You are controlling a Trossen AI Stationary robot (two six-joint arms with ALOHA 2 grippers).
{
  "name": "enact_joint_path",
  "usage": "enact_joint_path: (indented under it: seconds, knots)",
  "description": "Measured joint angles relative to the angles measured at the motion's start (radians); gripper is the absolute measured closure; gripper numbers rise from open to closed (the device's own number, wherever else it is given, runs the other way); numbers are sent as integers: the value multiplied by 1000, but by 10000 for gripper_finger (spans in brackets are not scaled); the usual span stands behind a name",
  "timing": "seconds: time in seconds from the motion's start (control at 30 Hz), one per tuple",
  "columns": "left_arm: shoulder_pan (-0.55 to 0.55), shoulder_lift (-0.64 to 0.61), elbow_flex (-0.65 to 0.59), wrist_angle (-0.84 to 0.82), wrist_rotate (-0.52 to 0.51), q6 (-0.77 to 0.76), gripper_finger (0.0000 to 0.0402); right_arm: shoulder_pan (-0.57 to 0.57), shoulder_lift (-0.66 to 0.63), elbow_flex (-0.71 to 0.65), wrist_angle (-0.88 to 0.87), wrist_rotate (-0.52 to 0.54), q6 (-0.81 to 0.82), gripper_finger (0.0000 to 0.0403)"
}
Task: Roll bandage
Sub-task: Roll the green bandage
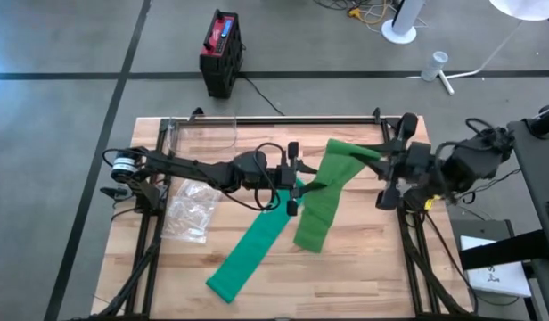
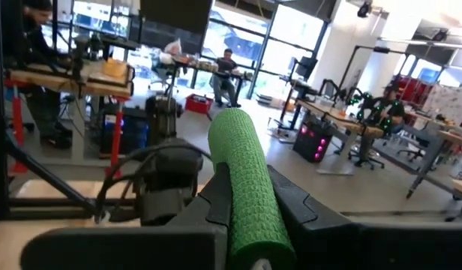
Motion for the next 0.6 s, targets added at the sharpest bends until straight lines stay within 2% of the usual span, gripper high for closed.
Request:
enact_joint_path:
  seconds: [0.23,0.6]
  knots:
    - [12,-3,-18,-51,-2,-36,183,0,-8,72,-17,-24,-27,368]
    - [10,-4,-11,-13,31,-97,125,0,-5,110,-70,-73,-48,368]
